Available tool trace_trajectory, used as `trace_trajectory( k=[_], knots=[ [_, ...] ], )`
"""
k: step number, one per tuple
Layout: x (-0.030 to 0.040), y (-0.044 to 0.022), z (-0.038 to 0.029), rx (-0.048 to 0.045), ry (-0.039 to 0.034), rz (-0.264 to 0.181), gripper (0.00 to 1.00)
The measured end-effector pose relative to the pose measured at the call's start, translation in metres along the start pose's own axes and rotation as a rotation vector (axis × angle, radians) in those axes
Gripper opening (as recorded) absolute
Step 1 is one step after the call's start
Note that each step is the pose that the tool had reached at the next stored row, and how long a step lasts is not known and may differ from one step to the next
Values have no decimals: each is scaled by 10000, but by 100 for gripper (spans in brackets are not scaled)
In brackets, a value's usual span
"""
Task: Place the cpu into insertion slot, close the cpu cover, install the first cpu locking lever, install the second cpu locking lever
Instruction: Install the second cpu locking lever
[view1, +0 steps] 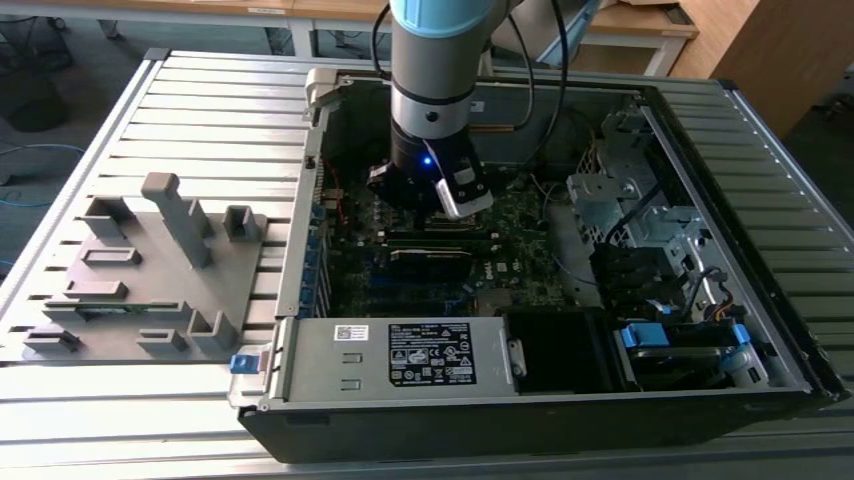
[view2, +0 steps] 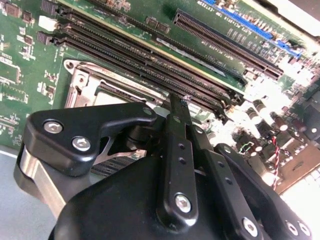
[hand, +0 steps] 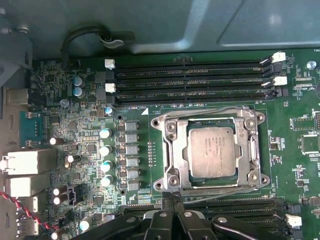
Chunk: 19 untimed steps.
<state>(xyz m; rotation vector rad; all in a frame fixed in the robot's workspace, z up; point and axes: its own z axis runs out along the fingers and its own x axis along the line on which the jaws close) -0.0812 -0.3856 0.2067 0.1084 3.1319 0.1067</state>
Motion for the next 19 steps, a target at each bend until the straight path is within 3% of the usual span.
trace_trajectory(
  k=[9,19],
  knots=[
    [-2,-40,-2,-62,3,0,10],
    [1,-67,-3,-291,13,1,10]
  ],
)
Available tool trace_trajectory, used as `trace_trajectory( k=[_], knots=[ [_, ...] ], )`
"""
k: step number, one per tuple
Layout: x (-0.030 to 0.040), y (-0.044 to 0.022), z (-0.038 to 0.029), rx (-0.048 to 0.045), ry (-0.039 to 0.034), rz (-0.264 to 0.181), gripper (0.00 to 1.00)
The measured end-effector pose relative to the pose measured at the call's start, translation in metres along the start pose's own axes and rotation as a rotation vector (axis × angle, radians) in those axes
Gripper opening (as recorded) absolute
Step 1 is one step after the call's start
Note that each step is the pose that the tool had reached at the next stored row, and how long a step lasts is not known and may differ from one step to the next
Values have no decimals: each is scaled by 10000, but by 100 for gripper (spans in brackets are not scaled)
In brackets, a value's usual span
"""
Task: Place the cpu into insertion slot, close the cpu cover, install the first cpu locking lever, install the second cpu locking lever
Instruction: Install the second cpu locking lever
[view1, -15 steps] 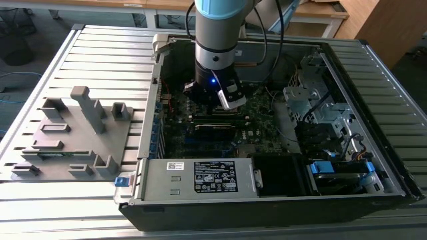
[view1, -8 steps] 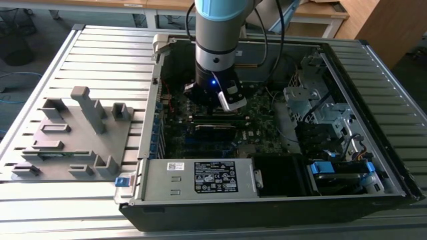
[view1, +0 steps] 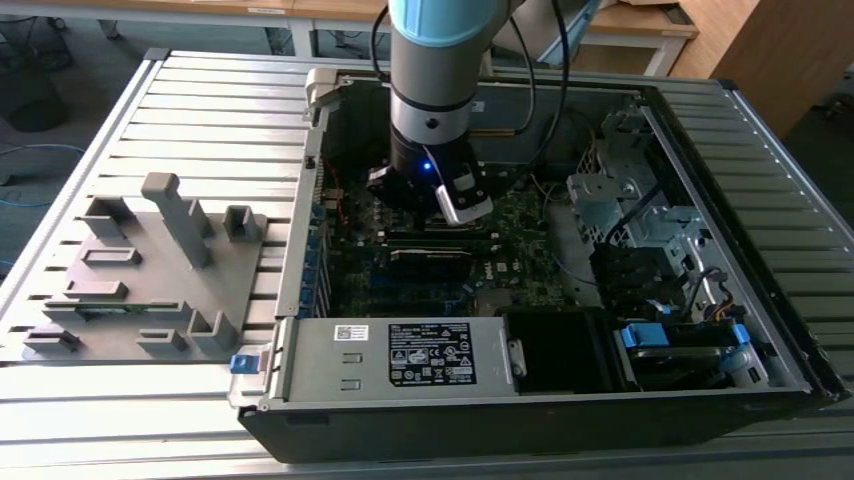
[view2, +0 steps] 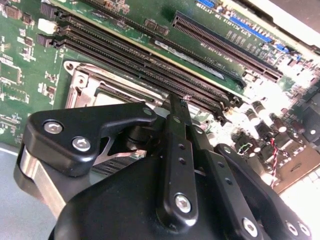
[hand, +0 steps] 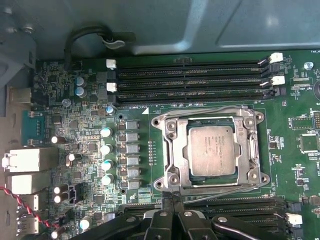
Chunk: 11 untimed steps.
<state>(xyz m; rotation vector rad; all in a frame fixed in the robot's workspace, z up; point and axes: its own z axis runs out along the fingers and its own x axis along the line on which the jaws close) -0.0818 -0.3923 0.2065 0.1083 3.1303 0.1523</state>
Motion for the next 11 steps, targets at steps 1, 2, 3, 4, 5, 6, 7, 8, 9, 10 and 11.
trace_trajectory(
  k=[1,2,3,4,5,6,7,8,9,10,11],
  knots=[
    [2,-1,4,-38,2,-1,10],
    [5,-1,6,-55,3,0,10],
    [8,-2,9,-77,6,1,10],
    [11,-2,12,-105,8,0,10],
    [15,-3,19,-162,11,0,10],
    [17,-4,23,-192,13,1,10],
    [20,-4,33,-247,16,2,10],
    [21,-5,37,-259,17,3,10],
    [23,-6,42,-269,17,4,10],
    [25,-7,46,-278,19,3,10],
    [27,-7,49,-294,21,3,10]
  ],
)
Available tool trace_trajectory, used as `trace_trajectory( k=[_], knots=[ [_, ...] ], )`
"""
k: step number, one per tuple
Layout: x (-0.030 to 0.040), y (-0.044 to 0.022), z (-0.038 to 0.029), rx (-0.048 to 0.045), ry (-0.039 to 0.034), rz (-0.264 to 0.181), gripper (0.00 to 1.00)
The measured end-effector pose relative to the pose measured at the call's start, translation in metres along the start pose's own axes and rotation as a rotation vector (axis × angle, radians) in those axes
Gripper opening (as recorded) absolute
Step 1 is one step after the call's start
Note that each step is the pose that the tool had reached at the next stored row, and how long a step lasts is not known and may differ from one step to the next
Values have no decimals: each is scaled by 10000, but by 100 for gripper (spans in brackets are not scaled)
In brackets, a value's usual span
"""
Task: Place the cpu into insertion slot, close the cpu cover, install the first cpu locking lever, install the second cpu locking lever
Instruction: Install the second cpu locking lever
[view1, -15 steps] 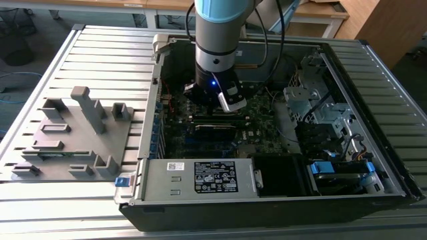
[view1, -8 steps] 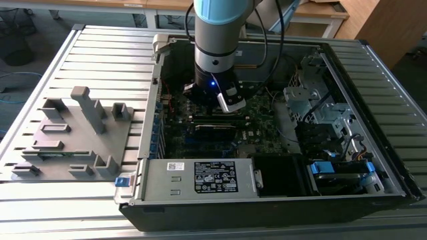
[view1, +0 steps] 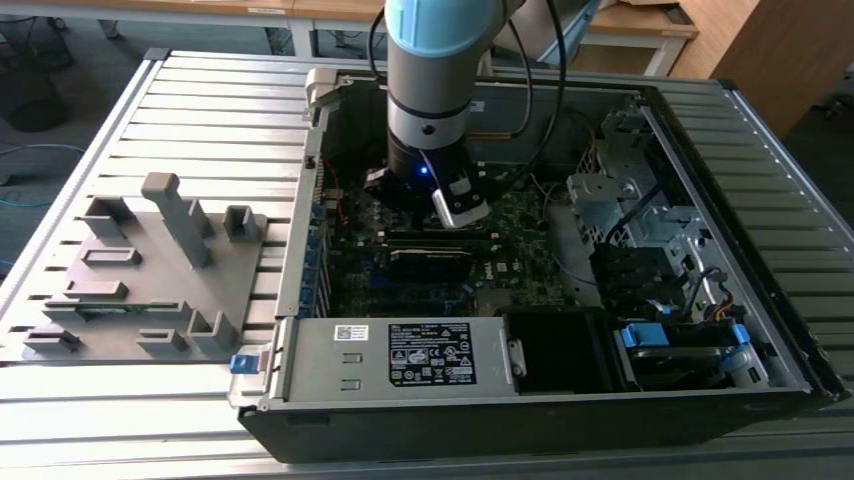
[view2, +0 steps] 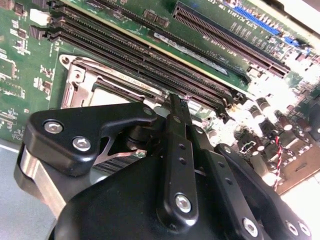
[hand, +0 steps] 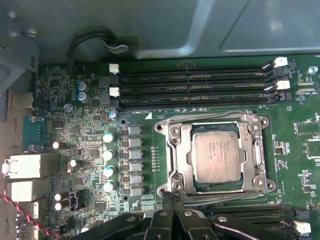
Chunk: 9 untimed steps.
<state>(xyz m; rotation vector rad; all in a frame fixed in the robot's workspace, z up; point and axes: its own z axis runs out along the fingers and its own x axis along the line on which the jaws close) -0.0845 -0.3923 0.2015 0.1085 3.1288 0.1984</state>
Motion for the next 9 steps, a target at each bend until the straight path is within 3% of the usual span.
trace_trajectory(
  k=[9],
  knots=[
    [-3,-57,-6,-48,2,0,10]
  ],
)
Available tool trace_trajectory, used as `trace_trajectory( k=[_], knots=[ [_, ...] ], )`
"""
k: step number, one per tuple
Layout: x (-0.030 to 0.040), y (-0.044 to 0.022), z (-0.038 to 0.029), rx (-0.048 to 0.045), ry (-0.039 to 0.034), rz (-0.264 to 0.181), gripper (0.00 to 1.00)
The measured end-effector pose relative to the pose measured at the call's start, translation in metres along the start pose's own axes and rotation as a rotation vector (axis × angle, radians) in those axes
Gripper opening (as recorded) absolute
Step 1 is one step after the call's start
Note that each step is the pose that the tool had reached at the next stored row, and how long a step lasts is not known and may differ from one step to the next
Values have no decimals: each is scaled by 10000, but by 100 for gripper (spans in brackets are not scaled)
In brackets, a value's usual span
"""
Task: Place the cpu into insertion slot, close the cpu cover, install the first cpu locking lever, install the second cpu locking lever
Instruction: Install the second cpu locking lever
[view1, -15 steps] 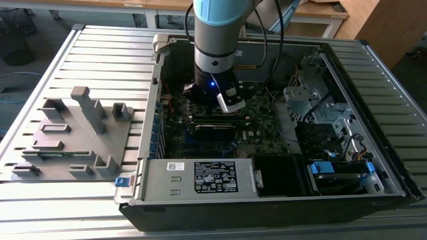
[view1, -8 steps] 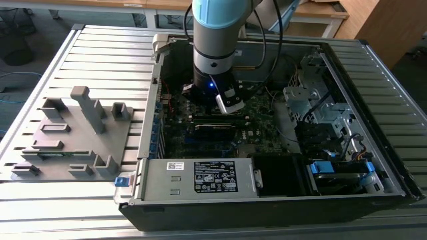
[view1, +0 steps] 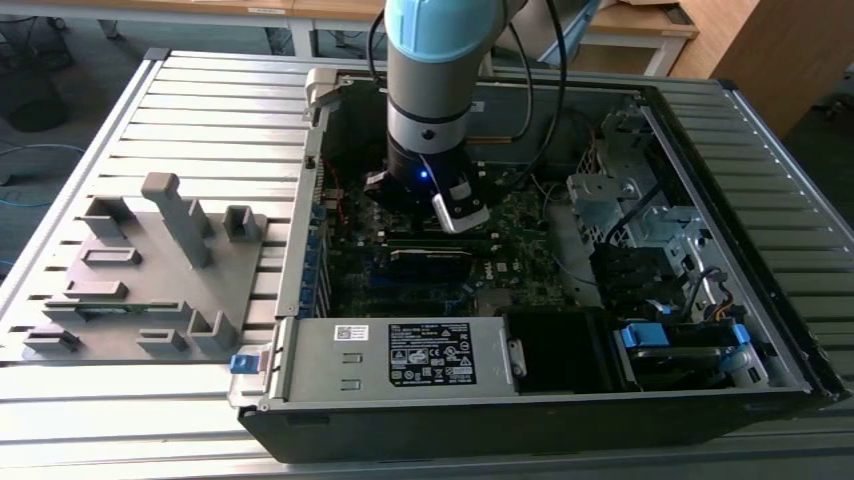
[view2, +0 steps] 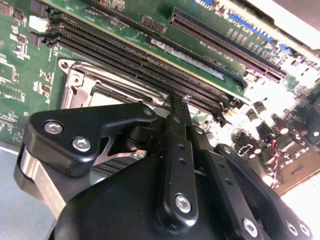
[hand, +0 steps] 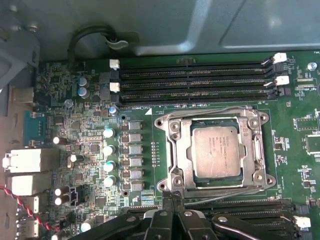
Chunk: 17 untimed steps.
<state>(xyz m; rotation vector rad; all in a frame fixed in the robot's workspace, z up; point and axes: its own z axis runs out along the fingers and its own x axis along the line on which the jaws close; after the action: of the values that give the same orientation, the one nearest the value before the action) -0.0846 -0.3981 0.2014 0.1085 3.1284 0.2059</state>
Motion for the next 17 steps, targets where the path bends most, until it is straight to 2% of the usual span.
trace_trajectory(
  k=[5,14,17],
  knots=[
    [1,-9,-1,-192,10,2,10],
    [2,-25,24,-485,29,4,10],
    [2,-27,31,-557,35,5,10]
  ],
)
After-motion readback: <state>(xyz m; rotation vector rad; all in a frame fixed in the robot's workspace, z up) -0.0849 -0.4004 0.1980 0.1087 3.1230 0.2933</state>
